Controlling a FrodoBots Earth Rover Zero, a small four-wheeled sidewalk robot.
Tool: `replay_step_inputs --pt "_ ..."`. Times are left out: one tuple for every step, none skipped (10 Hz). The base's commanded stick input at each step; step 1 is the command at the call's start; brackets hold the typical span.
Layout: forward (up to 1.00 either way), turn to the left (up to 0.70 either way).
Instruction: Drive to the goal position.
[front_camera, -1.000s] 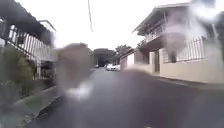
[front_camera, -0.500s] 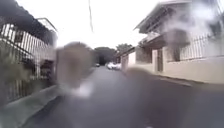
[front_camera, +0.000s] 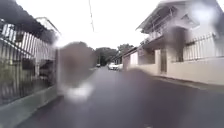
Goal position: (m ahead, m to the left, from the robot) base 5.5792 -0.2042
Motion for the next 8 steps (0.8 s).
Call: replay_step_inputs --pt "0.70 0.00" --pt "0.70 0.00" --pt "0.70 0.00" --pt "0.70 0.00" --pt "0.70 0.00" --pt "0.70 0.00" --pt "0.70 0.00" --pt "0.70 0.00"
